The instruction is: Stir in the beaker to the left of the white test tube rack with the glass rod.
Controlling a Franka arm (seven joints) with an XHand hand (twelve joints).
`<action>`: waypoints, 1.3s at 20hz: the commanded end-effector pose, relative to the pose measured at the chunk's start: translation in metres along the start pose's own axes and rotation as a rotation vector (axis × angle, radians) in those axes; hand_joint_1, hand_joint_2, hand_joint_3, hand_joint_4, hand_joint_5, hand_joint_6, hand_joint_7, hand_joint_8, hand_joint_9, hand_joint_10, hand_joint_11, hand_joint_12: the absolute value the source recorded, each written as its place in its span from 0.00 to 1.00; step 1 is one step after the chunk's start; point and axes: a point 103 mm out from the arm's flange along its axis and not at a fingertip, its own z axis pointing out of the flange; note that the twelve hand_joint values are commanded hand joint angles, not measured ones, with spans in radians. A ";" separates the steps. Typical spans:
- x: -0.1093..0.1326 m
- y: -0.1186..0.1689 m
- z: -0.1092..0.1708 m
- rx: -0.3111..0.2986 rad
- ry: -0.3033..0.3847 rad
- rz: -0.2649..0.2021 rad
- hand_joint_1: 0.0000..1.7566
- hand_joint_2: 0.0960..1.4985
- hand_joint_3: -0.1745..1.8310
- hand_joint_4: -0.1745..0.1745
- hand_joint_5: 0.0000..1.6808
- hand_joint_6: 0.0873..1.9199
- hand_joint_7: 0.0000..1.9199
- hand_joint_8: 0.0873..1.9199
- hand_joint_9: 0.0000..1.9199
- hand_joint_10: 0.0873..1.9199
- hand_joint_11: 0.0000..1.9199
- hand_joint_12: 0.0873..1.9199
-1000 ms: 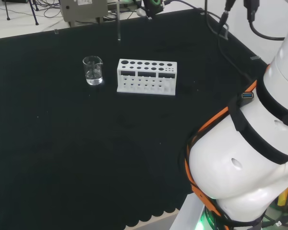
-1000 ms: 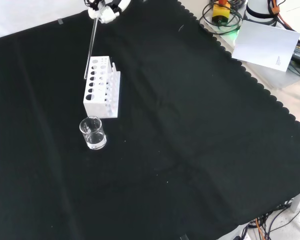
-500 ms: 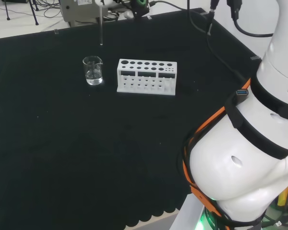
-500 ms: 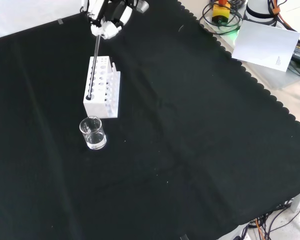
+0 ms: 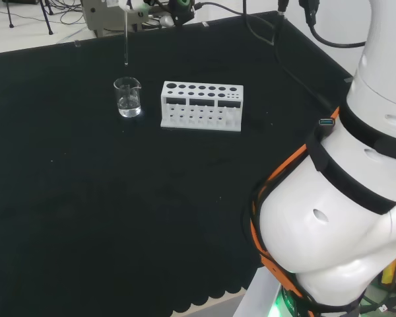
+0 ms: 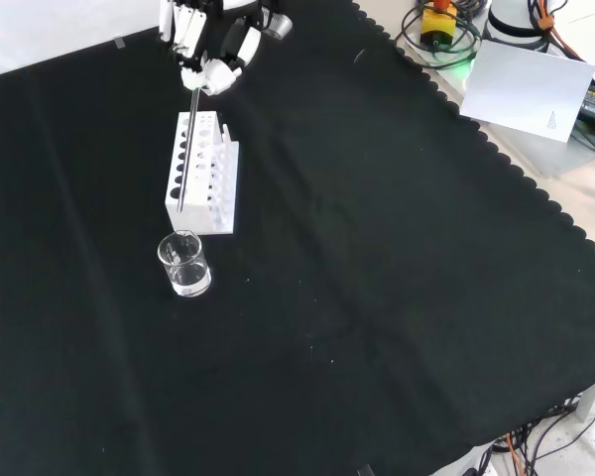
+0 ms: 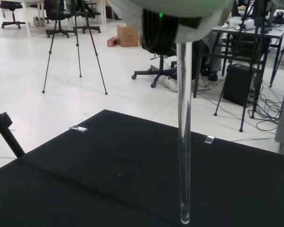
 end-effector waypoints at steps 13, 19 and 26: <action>-0.014 0.014 0.066 0.060 0.087 -0.037 0.74 0.49 0.33 0.00 0.71 0.20 0.63 0.50 0.91 0.23 0.76 0.51; -0.023 0.010 0.079 0.079 0.092 -0.029 0.74 0.49 0.33 0.00 0.71 0.19 0.63 0.50 0.91 0.23 0.76 0.51; -0.025 0.012 0.104 0.123 0.100 -0.026 0.74 0.49 0.33 0.00 0.71 0.19 0.63 0.50 0.91 0.23 0.76 0.51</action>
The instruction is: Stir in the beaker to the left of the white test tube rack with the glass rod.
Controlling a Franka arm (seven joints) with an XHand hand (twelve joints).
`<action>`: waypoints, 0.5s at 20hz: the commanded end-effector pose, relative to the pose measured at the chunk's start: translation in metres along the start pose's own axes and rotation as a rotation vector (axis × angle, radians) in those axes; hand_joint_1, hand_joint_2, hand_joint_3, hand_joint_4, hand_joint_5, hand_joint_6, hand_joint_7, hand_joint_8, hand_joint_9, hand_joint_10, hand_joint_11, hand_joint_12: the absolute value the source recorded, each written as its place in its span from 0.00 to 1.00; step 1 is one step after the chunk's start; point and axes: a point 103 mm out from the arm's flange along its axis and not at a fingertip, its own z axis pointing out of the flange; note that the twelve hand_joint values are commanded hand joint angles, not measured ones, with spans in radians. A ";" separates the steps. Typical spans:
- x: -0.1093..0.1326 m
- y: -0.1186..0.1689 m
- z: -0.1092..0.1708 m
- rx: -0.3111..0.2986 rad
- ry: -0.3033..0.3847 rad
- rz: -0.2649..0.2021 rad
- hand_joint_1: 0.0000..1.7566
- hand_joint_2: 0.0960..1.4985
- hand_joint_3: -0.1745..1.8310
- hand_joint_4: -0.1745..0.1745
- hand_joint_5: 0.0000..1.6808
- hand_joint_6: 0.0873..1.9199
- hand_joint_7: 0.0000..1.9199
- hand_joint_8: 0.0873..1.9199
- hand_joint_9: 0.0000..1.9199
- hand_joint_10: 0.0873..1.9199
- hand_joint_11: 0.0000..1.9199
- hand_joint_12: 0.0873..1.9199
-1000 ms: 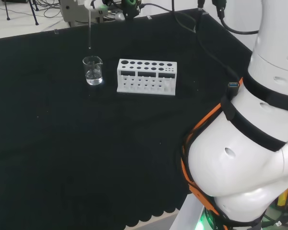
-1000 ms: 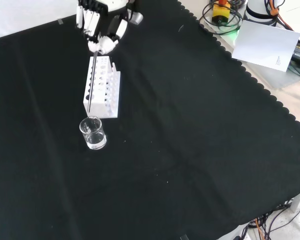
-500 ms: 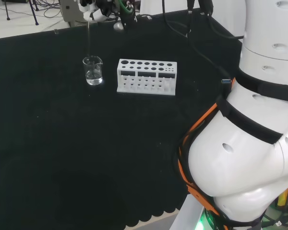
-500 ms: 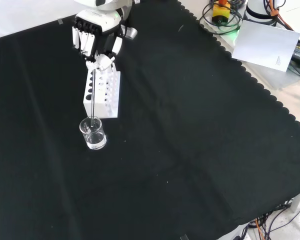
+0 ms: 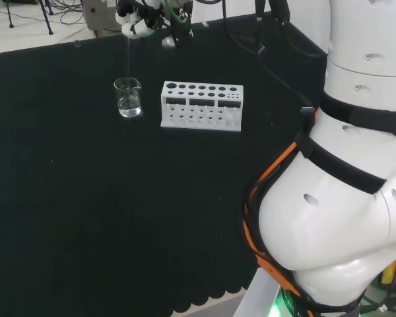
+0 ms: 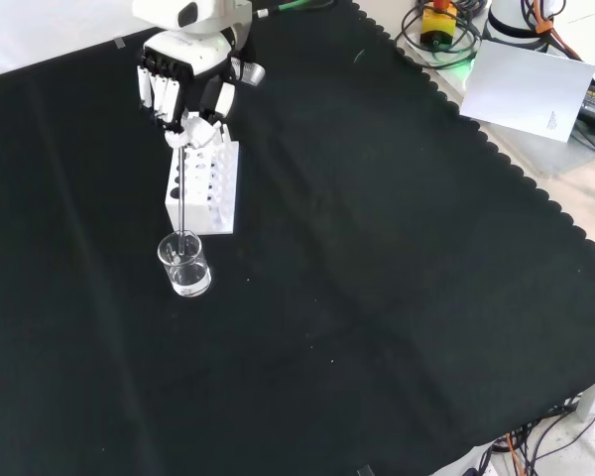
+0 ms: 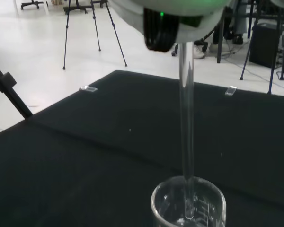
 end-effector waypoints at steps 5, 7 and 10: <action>-0.010 0.001 0.022 0.043 0.020 -0.004 0.74 0.49 0.33 0.00 0.71 0.19 0.63 0.50 0.91 0.23 0.76 0.51; -0.011 0.003 0.025 0.049 0.023 -0.009 0.74 0.49 0.33 0.00 0.71 0.19 0.63 0.50 0.91 0.23 0.76 0.51; -0.013 0.004 0.028 0.056 0.028 -0.013 0.74 0.49 0.33 0.00 0.71 0.19 0.63 0.51 0.91 0.23 0.76 0.51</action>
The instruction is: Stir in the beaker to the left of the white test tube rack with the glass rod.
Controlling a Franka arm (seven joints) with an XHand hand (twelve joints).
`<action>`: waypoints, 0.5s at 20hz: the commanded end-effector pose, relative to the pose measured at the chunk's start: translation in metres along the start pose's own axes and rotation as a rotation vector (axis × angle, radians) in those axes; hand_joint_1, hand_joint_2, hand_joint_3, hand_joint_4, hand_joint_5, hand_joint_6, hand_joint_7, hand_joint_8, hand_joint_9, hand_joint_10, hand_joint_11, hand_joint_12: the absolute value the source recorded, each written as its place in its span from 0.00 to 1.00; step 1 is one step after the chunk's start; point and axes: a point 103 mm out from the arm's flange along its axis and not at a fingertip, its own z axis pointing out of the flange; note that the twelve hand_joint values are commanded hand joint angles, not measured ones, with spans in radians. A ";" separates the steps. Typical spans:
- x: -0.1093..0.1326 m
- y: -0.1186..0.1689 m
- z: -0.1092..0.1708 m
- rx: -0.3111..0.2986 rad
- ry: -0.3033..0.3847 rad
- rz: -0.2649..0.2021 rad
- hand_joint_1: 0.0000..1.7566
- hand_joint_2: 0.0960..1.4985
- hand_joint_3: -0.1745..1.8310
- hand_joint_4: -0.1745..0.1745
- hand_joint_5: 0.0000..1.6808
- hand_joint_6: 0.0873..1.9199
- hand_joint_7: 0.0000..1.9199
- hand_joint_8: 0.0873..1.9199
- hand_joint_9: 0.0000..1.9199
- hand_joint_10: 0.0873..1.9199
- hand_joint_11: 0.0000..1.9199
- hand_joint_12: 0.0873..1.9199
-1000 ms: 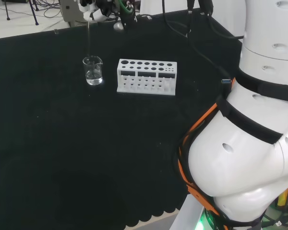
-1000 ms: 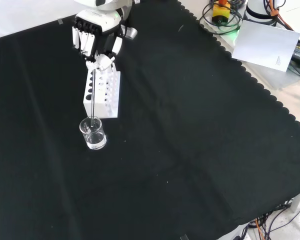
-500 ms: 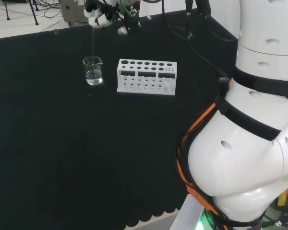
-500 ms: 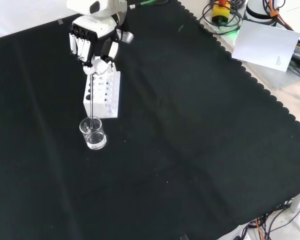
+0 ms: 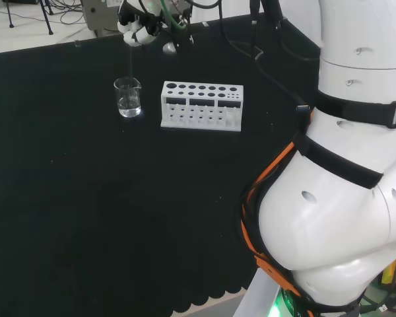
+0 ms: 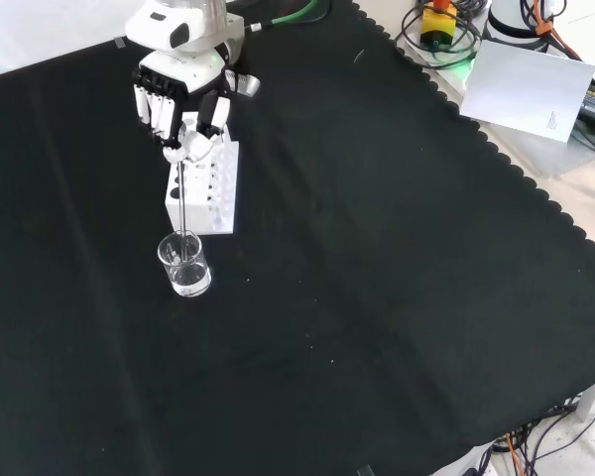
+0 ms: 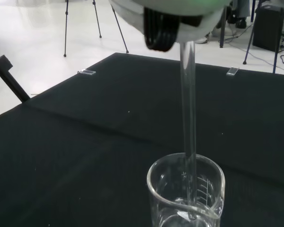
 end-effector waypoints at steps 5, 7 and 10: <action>-0.008 0.001 0.010 0.024 0.018 -0.013 0.74 0.50 0.33 0.00 0.71 0.19 0.63 0.51 0.91 0.24 0.76 0.51; -0.005 0.001 0.012 0.030 0.031 -0.033 0.74 0.50 0.33 0.00 0.71 0.19 0.63 0.51 0.91 0.24 0.76 0.51; 0.000 -0.001 0.014 0.038 0.028 -0.038 0.74 0.50 0.32 0.00 0.71 0.19 0.63 0.51 0.91 0.24 0.76 0.51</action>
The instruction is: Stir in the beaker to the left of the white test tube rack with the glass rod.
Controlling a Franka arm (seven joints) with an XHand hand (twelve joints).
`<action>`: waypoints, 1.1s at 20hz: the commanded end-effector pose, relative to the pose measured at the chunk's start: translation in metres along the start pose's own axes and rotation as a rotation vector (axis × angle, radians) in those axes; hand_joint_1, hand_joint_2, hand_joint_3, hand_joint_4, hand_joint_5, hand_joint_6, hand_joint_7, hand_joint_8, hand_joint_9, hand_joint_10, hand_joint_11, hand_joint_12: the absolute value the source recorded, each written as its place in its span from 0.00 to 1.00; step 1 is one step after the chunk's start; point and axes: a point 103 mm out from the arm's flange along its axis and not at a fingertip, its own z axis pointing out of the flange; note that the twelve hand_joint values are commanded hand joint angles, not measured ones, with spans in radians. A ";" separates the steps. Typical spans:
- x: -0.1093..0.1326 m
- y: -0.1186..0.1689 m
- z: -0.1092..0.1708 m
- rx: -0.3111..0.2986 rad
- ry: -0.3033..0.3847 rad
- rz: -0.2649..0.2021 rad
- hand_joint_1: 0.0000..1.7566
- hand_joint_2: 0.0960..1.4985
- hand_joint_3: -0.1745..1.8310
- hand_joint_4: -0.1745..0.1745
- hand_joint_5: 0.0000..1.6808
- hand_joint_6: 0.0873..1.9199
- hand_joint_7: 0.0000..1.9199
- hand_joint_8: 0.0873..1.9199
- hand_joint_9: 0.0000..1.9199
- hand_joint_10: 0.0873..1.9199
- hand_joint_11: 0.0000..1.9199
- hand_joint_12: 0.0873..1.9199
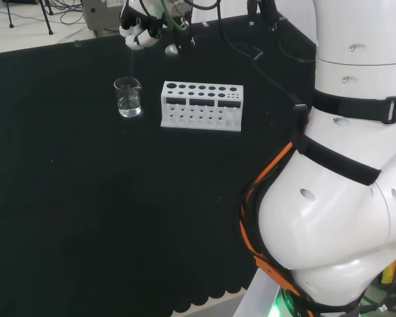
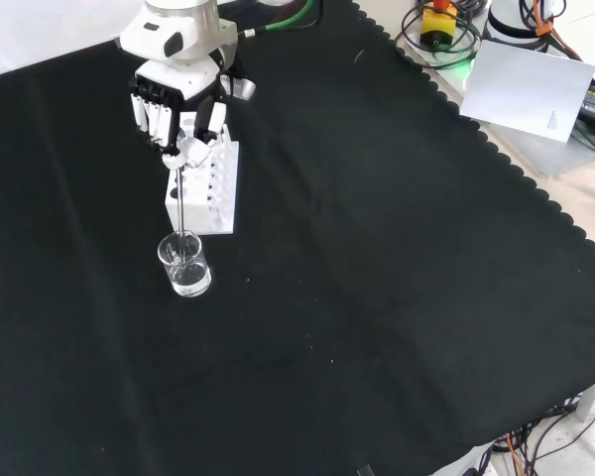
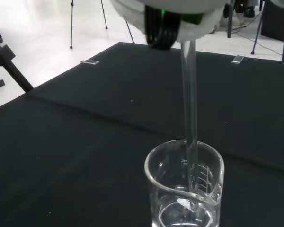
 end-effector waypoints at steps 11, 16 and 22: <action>0.034 0.018 0.006 0.021 -0.010 -0.039 0.74 0.50 0.32 0.00 0.71 0.19 0.63 0.51 0.91 0.24 0.76 0.51; 0.013 0.028 0.017 0.036 -0.007 -0.033 0.74 0.50 0.32 0.00 0.71 0.19 0.63 0.51 0.91 0.24 0.76 0.51; -0.029 0.021 0.016 0.043 -0.013 0.022 0.74 0.50 0.32 0.00 0.71 0.19 0.63 0.51 0.91 0.24 0.76 0.50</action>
